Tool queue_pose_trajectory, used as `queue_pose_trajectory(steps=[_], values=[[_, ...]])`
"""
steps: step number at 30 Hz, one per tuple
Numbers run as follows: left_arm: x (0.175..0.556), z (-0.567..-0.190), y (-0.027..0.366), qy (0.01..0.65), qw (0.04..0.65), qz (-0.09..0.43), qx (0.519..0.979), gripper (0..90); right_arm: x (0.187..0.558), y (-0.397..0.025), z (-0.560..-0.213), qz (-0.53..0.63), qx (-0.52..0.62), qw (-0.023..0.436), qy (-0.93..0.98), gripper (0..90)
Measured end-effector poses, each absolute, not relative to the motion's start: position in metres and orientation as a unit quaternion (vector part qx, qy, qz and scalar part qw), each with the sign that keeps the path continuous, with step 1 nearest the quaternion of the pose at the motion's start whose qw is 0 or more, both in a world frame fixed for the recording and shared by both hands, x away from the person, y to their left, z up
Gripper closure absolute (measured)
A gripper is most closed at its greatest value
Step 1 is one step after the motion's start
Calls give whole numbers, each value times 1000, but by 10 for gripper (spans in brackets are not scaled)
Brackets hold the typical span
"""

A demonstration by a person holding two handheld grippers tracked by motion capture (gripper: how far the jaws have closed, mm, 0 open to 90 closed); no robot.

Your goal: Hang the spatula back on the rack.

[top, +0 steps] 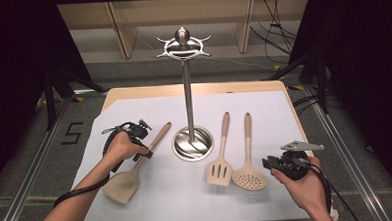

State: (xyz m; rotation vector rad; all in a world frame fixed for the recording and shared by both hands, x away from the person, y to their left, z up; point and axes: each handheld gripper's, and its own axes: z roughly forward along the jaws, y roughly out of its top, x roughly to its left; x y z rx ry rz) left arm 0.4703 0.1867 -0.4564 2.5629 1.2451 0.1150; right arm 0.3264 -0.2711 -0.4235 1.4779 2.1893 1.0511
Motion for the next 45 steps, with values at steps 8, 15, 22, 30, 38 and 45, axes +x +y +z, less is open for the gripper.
queue_pose_trajectory(steps=[8, 15, 22, 30, 38, 45], values=[[476, -460, 183, 447, 117, 28, 887, 744, 327, -271, -424, 367, 513, 146, 762, 709], [472, -460, 182, 459, 137, 11, 878, 778, 327, -270, -426, 367, 510, 146, 764, 707], [456, -448, 196, 467, 202, 51, 859, 780, 327, -270, -427, 360, 513, 147, 765, 705], [428, -422, 221, 468, 293, 80, 830, 780, 327, -270, -425, 361, 511, 157, 764, 705], [396, -407, 234, 447, 367, 140, 804, 780, 326, -267, -425, 363, 514, 150, 763, 705], [375, -396, 242, 438, 435, 162, 770, 780, 327, -268, -426, 370, 509, 154, 762, 703]])
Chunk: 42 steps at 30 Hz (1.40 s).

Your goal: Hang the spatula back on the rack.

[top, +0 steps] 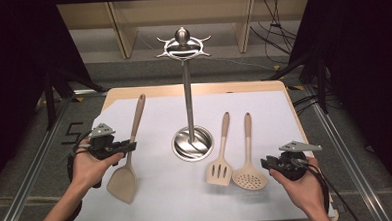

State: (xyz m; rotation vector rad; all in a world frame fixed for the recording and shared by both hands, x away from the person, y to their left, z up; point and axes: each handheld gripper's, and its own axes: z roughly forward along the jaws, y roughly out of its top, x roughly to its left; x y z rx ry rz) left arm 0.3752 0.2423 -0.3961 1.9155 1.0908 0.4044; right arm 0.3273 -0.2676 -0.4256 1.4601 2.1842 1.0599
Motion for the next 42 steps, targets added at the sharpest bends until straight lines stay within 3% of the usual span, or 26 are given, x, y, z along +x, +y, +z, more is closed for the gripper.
queue_pose_trajectory(steps=[9, 10, 42], values=[[360, -379, 244, 418, 477, 193, 749, 781, 327, -266, -426, 370, 503, 164, 764, 700], [359, -377, 243, 420, 481, 195, 744, 781, 326, -263, -426, 378, 514, 146, 755, 699], [366, -330, 213, 316, 522, 207, 765, 780, 326, -262, -426, 370, 519, 152, 755, 693]])
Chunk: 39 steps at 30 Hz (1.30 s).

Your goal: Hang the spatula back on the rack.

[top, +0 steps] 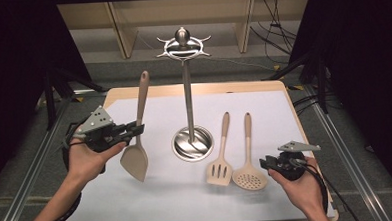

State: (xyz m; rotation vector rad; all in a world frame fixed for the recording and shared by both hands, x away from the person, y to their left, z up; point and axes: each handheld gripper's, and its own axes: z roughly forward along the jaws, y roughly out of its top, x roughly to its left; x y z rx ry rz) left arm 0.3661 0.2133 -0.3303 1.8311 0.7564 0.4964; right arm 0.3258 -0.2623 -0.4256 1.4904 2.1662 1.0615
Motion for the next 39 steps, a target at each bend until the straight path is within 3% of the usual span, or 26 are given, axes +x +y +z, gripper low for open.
queue_pose_trajectory(steps=[39], values=[[389, -289, 203, 267, 528, 193, 783, 780, 328, -265, -424, 367, 510, 160, 761, 689]])
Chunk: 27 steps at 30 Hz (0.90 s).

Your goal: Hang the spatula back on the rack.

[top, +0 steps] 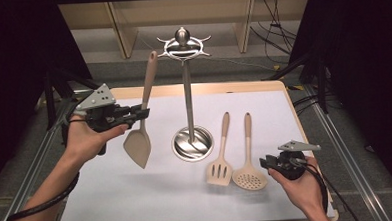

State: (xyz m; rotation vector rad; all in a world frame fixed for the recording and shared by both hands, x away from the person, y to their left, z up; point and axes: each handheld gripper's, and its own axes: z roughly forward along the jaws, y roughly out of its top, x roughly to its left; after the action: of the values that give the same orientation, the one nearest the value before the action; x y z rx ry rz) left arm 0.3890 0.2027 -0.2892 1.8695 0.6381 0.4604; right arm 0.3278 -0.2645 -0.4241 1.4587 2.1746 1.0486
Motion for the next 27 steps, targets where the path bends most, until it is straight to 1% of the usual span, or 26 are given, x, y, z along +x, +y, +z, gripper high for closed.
queue_pose_trajectory(steps=[3, 4, 5, 8, 9, 11, 13, 18, 21, 22, 24, 27], values=[[392, -290, 201, 268, 523, 189, 787, 780, 327, -264, -424, 363, 514, 159, 761, 689], [392, -290, 201, 268, 523, 189, 787, 780, 325, -262, -423, 361, 525, 151, 756, 689], [394, -290, 200, 266, 521, 188, 789, 780, 327, -264, -424, 362, 515, 159, 761, 689], [395, -290, 198, 265, 520, 187, 790, 780, 328, -264, -425, 367, 510, 159, 761, 689], [397, -291, 197, 264, 519, 186, 792, 779, 329, -265, -426, 364, 501, 169, 767, 689], [398, -291, 196, 265, 519, 185, 791, 780, 330, -265, -428, 371, 497, 171, 765, 689], [399, -292, 194, 266, 517, 183, 793, 779, 327, -263, -425, 361, 520, 159, 758, 689], [402, -295, 189, 268, 519, 176, 792, 779, 326, -263, -424, 357, 519, 162, 760, 688], [404, -298, 186, 269, 523, 175, 789, 778, 325, -262, -424, 361, 526, 156, 754, 687], [405, -298, 185, 269, 523, 177, 789, 778, 326, -263, -425, 361, 517, 161, 759, 686], [405, -300, 183, 271, 523, 178, 788, 777, 325, -263, -424, 359, 524, 151, 758, 685], [406, -300, 182, 272, 525, 179, 787, 776, 325, -262, -425, 359, 525, 150, 757, 684]])
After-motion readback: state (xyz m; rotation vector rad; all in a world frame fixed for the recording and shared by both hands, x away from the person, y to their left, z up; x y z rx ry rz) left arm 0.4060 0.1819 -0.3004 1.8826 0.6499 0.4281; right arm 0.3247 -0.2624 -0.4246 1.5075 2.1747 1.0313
